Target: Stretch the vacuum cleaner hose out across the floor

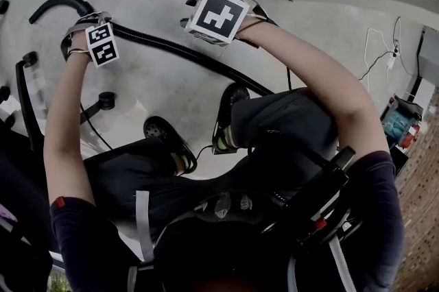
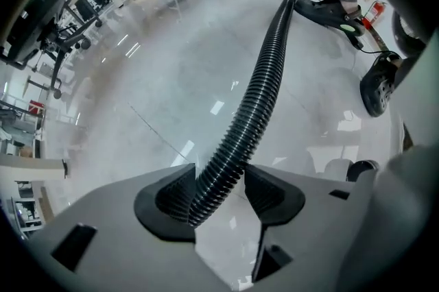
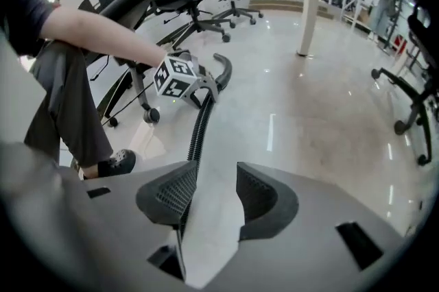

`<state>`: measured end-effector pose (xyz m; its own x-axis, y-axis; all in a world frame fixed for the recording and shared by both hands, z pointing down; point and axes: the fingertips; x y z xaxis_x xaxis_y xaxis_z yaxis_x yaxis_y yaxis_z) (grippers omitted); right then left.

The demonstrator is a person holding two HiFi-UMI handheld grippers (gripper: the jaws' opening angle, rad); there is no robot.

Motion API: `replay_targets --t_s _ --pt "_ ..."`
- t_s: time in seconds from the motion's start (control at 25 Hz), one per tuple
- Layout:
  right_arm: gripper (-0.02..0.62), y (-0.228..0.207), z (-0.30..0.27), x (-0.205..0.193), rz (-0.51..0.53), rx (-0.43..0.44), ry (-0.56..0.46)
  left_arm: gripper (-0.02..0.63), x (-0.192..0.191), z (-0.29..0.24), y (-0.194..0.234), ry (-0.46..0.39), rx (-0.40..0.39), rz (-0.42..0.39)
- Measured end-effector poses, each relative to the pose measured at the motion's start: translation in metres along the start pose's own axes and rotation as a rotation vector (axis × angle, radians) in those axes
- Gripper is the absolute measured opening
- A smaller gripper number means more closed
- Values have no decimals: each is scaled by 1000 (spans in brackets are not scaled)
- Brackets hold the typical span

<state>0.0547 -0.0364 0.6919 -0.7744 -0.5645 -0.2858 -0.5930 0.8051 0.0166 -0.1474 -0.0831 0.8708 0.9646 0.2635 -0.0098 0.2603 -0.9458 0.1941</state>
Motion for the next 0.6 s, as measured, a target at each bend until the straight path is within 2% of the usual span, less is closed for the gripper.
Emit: replay_targets --t_s 0.12,0.28,0.6 --pt "179 -22 21 14 -75 -53 -59 229 -5 0 2 -8 -9 21" --pt "179 -33 40 27 -215 -25 -111 230 -4 1 4 -30 -17 46" --pt "179 -53 59 55 -381 5 -226 232 -13 2 18 -83 11 99"
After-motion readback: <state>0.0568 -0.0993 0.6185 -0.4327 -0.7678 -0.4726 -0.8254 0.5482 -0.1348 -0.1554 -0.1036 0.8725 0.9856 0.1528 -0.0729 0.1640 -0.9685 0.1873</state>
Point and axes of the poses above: the fingertips, and each gripper's own axes: z backward along the fingers, y to its left, x out of its top, and after that the axes turned 15 degrees about -x, right-handed
